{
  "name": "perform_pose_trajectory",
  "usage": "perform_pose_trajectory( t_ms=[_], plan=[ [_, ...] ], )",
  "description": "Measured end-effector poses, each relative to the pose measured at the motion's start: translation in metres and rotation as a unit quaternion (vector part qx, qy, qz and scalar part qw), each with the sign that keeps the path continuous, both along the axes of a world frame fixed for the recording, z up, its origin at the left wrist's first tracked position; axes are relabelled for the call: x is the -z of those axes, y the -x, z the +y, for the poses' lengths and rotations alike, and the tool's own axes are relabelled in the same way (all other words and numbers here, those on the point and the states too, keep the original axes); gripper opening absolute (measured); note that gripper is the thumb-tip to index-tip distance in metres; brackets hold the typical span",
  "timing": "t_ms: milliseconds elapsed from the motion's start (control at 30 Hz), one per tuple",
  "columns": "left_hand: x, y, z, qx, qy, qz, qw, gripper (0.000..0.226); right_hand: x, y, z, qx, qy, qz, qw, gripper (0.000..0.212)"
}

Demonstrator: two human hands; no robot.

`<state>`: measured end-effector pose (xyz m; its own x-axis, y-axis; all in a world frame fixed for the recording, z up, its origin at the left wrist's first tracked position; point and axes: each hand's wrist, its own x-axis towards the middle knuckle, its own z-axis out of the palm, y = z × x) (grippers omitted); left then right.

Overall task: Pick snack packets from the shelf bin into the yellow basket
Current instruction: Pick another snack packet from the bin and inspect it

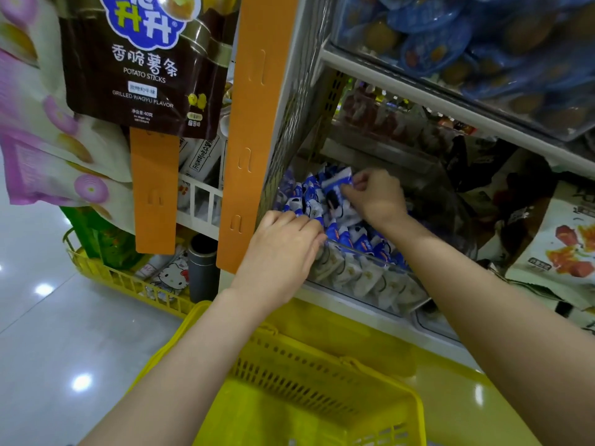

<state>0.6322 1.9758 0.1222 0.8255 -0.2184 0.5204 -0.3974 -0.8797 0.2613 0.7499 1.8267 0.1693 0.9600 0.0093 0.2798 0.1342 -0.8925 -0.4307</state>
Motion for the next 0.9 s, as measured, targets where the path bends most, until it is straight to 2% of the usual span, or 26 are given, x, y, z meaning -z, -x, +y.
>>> perform_pose_trajectory(
  t_ms=[67, 133, 200, 267, 367, 400, 467, 600, 700, 800, 900],
  plan=[
    [0.001, 0.001, -0.002, 0.012, 0.047, -0.01, 0.999, 0.025, -0.014, 0.016, -0.001, -0.027, -0.077, -0.089, 0.993, 0.02],
    [-0.002, 0.005, -0.005, 0.033, 0.185, 0.007, 0.982, 0.021, -0.025, 0.039, 0.0, -0.053, -0.16, -0.139, 0.976, 0.016],
    [-0.008, 0.013, -0.007, 0.046, 0.355, 0.012, 0.934, 0.018, -0.032, 0.067, 0.001, -0.084, -0.245, -0.133, 0.957, 0.011],
    [-0.014, 0.025, -0.01, 0.05, 0.477, 0.006, 0.877, 0.014, -0.03, 0.097, 0.0, -0.124, -0.295, -0.094, 0.943, 0.004],
    [-0.019, 0.04, -0.015, 0.095, 0.61, 0.108, 0.779, 0.02, -0.011, 0.135, -0.004, -0.13, -0.341, 0.014, 0.931, 0.006],
    [-0.017, 0.043, -0.017, 0.101, 0.617, 0.146, 0.767, 0.023, -0.002, 0.145, -0.005, -0.124, -0.352, 0.054, 0.926, 0.008],
    [-0.013, 0.048, -0.022, 0.093, 0.578, 0.198, 0.786, 0.022, 0.015, 0.162, -0.005, -0.114, -0.377, 0.115, 0.912, 0.009],
    [0.003, 0.06, -0.032, 0.068, 0.545, 0.242, 0.8, 0.013, 0.04, 0.179, -0.01, -0.107, -0.45, 0.155, 0.873, 0.007],
    [0.013, 0.069, -0.038, 0.057, 0.508, 0.27, 0.816, 0.013, 0.054, 0.184, -0.018, -0.093, -0.429, 0.139, 0.887, 0.01],
    [0.021, 0.072, -0.043, 0.026, 0.511, 0.281, 0.812, 0.024, 0.062, 0.187, -0.022, -0.104, -0.392, 0.12, 0.906, 0.012],
    [0.026, 0.073, -0.044, 0.005, 0.533, 0.296, 0.793, 0.02, 0.064, 0.188, -0.026, -0.136, -0.236, 0.033, 0.962, 0.009]
  ],
)
